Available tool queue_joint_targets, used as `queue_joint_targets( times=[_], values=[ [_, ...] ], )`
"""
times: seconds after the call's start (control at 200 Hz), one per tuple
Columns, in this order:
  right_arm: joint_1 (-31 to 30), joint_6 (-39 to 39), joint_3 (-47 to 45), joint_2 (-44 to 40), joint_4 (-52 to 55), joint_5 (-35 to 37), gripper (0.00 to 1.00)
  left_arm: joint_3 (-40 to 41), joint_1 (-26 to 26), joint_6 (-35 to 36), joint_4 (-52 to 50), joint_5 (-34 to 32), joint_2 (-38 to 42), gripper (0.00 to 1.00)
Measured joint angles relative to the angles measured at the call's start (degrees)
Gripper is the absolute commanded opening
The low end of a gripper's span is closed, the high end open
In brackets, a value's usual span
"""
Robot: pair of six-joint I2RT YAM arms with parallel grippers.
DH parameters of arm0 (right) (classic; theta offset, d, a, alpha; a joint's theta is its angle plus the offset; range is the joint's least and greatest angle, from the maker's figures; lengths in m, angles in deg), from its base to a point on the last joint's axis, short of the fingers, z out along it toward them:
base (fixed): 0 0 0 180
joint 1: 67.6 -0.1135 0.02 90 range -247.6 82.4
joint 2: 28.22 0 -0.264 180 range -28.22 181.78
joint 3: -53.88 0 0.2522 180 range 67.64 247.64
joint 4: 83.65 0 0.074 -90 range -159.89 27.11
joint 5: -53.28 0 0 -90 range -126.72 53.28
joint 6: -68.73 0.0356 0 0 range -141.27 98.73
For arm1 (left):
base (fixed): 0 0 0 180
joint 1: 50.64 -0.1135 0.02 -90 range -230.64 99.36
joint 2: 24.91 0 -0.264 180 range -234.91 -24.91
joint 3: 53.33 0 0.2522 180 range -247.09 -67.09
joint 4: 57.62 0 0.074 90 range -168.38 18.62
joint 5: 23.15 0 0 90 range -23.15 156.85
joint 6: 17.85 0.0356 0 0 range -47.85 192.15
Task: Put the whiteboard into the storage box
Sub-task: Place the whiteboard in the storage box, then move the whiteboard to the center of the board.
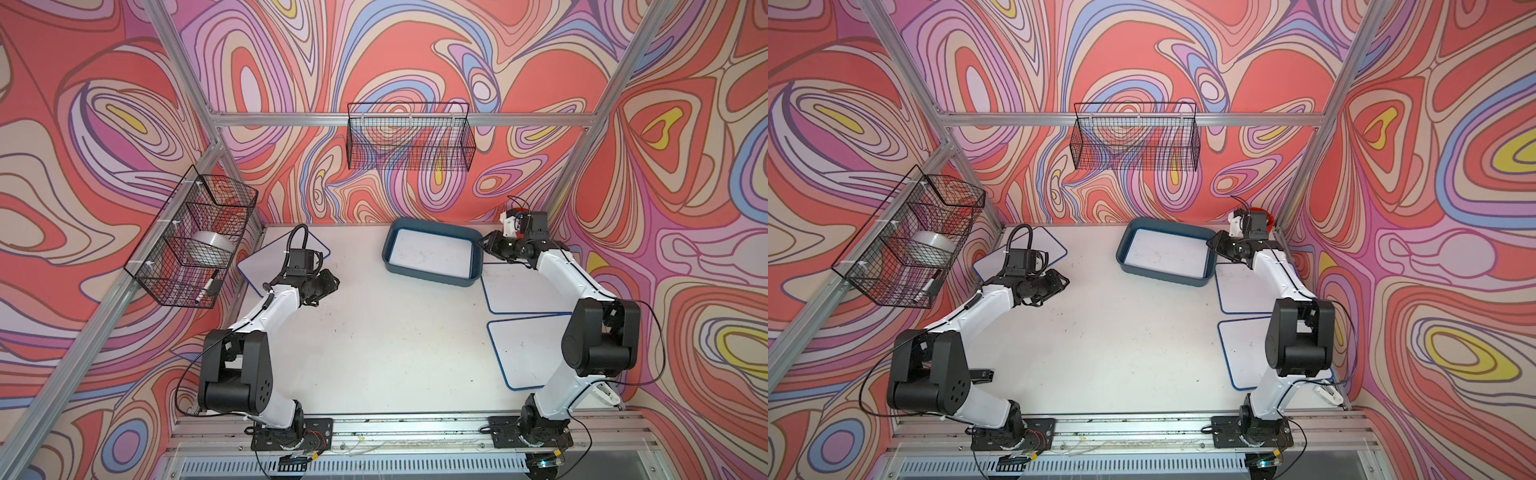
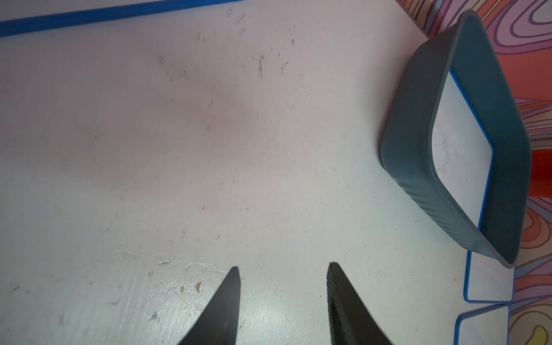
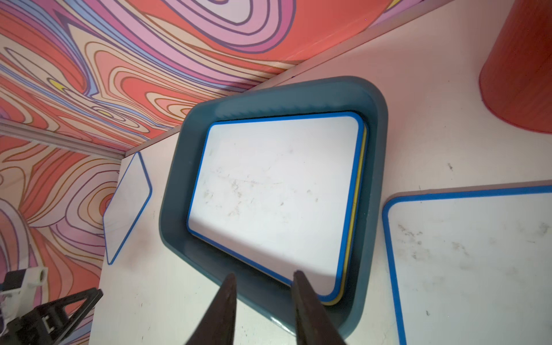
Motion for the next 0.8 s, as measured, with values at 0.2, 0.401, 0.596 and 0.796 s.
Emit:
queue_joint_targets(
  times=[0.2,0.401,0.596,0.796],
  values=[
    [-0.79,0.83,-6.14,-3.72,-3.23,-2.73,0.34,-2.51,0.0,-0.04,-0.39,-3.17,-3.45,0.44],
    [-3.23,1.03,-10.91,-4.57,-5.38,-3.61,0.34,-5.77,-0.02,0.24,-2.54,-7.89,-6.1,0.44],
    [-8.81,0.68,-11.65,-4.57,-7.17,-3.21,0.34,-11.26,-0.72,1.55,-4.35,-9.92,-9.18,0.44],
    [-14.36,0.22,-11.65,-3.39,-8.79,-3.17,0.34,-17.64,-2.73,2.99,-5.55,-9.73,-14.56,0.44]
  ],
)
